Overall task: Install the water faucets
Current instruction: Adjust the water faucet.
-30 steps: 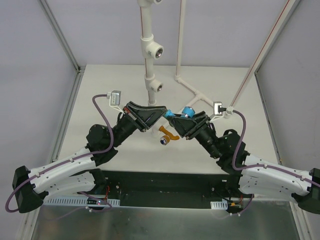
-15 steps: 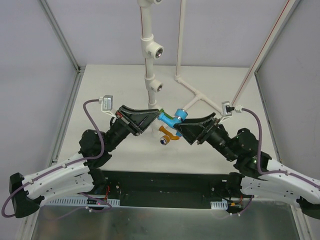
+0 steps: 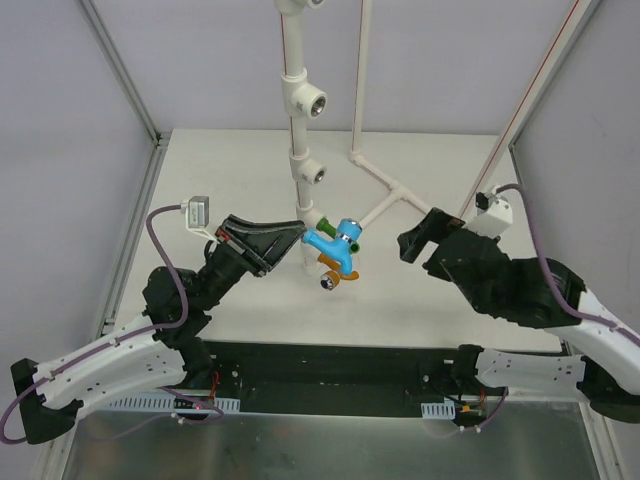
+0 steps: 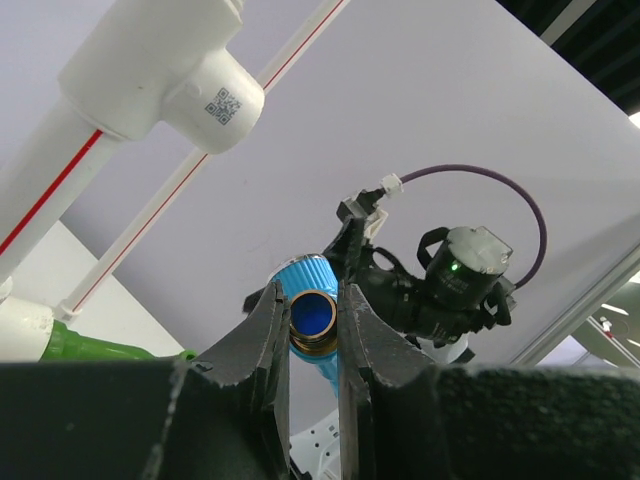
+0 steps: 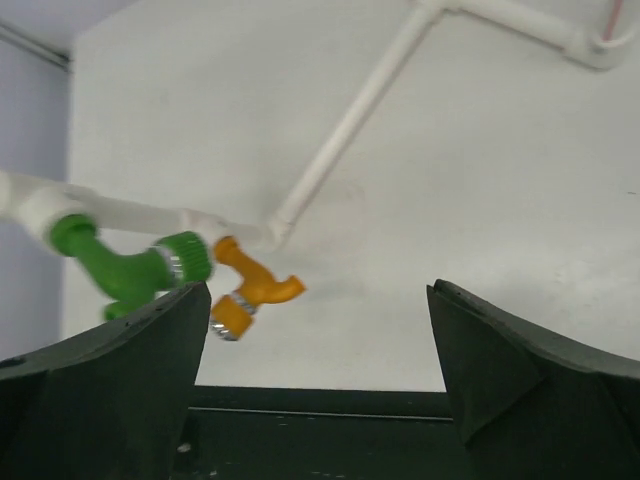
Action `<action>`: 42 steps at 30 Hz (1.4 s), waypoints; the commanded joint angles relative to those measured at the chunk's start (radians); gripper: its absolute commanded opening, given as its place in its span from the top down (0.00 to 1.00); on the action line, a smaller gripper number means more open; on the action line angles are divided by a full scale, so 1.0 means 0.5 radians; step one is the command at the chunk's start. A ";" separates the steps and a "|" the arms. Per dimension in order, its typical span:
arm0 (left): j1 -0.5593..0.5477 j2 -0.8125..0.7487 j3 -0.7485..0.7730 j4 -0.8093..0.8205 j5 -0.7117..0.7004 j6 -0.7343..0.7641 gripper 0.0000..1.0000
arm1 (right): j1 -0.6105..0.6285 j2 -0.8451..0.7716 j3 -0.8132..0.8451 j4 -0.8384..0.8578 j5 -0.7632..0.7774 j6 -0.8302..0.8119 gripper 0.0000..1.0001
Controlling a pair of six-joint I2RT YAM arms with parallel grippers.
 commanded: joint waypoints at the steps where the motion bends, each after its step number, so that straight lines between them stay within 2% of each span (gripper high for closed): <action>1: -0.009 -0.017 0.011 0.063 0.007 0.039 1.00 | -0.007 0.111 0.044 -0.827 0.258 0.173 0.01; 3: -0.012 -0.011 0.014 0.050 0.007 0.042 1.00 | -0.001 0.020 -0.011 -0.558 0.105 0.010 0.01; 5: -0.009 -0.007 0.024 0.053 0.013 0.045 1.00 | 0.005 -0.201 -0.164 -0.071 -0.164 -0.250 0.02; 7: -0.012 0.008 0.042 0.056 0.044 0.058 1.00 | 0.005 -0.547 -0.488 0.734 -0.541 -0.468 0.18; 8: -0.009 0.008 0.051 0.062 0.050 0.058 1.00 | 0.008 -0.773 -0.703 1.051 -0.695 -0.481 0.31; 9: -0.012 0.008 0.060 0.075 0.069 0.064 1.00 | 0.005 -0.897 -0.850 1.294 -0.748 -0.481 0.38; 10: -0.009 0.011 0.070 0.087 0.072 0.073 1.00 | -0.001 -1.017 -0.961 1.558 -0.824 -0.500 0.39; 12: -0.008 0.026 0.088 0.114 0.087 0.085 1.00 | -0.001 -1.134 -1.118 1.851 -0.871 -0.454 0.32; 17: -0.009 0.143 0.152 0.249 0.176 0.110 1.00 | -0.001 -0.945 -1.094 1.981 -1.058 -0.298 0.31; 23: -0.012 0.296 0.238 0.403 0.277 0.055 1.00 | -0.001 -0.739 -1.189 2.462 -1.141 -0.141 0.35; 29: -0.009 0.330 0.251 0.452 0.283 0.055 1.00 | 0.002 -0.613 -1.229 2.695 -1.224 -0.040 0.39; 42: -0.012 0.459 0.168 0.860 0.274 -0.004 1.00 | 0.002 -0.460 -1.361 3.177 -1.098 0.089 0.53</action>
